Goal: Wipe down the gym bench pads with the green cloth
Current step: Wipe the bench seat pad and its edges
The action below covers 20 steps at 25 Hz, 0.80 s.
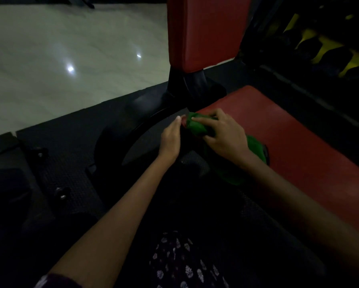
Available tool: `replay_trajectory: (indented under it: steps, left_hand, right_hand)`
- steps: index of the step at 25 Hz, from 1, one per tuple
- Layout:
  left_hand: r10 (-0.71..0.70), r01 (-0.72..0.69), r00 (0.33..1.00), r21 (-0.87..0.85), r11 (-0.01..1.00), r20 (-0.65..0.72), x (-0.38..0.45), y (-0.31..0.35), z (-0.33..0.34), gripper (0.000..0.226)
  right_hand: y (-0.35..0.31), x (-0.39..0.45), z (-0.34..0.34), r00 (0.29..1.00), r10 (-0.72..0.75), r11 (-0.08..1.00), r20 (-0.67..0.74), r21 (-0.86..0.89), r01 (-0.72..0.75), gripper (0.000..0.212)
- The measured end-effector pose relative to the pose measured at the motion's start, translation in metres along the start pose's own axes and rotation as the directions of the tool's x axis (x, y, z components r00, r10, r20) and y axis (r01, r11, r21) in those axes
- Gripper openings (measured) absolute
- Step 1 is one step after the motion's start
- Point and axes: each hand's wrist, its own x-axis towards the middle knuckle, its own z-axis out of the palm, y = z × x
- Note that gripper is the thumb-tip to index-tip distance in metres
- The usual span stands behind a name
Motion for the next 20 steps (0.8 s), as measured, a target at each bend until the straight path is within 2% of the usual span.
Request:
replay_trajectory:
  steps: [2,4,6,7,9,10,12,14,16,18,20]
  left_hand:
    - [0.087,-0.09,0.996,0.228,0.97,0.022,-0.009,0.0,0.011,0.045]
    - [0.115,-0.132,0.991,0.417,0.899,0.065,-0.014,-0.003,0.018,0.06]
    - [0.123,-0.135,0.991,0.502,0.855,0.057,-0.017,-0.003,0.02,0.069]
    - [0.12,-0.126,0.992,0.533,0.836,0.046,-0.017,-0.002,0.022,0.071]
    - [0.133,-0.122,0.991,0.621,0.774,0.029,-0.018,0.003,0.026,0.069]
    - [0.17,-0.145,0.985,0.699,0.7,0.033,-0.017,0.006,0.027,0.066]
    - [0.306,-0.245,0.947,0.839,0.487,0.099,-0.013,0.012,0.03,0.059]
    - [0.358,-0.315,0.916,0.878,0.36,0.181,-0.006,0.017,0.032,0.057]
    - [0.283,-0.303,0.934,0.902,0.309,0.217,-0.002,0.02,0.035,0.059]
    - [0.197,-0.25,0.958,0.941,0.228,0.207,0.0,0.024,0.04,0.065]
    - [0.098,-0.195,0.979,0.966,0.168,0.18,0.013,0.034,0.057,0.075]
  right_hand:
    - [0.027,0.033,-0.001,0.997,0.058,0.998,0.053,-0.015,-0.057,0.045]
    - [0.054,0.067,-0.003,0.981,0.166,0.984,0.097,-0.079,-0.158,0.043]
    - [0.067,0.092,-0.004,0.952,0.273,0.96,0.137,-0.099,-0.261,0.042]
    - [0.065,0.097,-0.004,0.95,0.275,0.959,0.147,-0.103,-0.262,0.042]
    - [0.055,0.091,-0.004,0.969,0.178,0.983,0.172,-0.086,-0.165,0.042]
    - [0.05,0.083,-0.004,0.978,0.096,0.994,0.183,-0.066,-0.086,0.043]
    - [0.051,0.071,-0.007,0.97,-0.053,0.998,0.239,-0.029,0.061,0.044]
    - [0.075,0.086,-0.016,0.942,-0.072,0.985,0.329,-0.123,0.119,0.045]
    - [0.113,0.114,-0.024,0.92,0.049,0.959,0.39,-0.276,0.066,0.046]
    - [0.136,0.131,-0.026,0.896,0.183,0.949,0.405,-0.31,-0.053,0.046]
    - [0.138,0.135,-0.019,0.904,0.149,0.965,0.401,-0.258,-0.045,0.045]
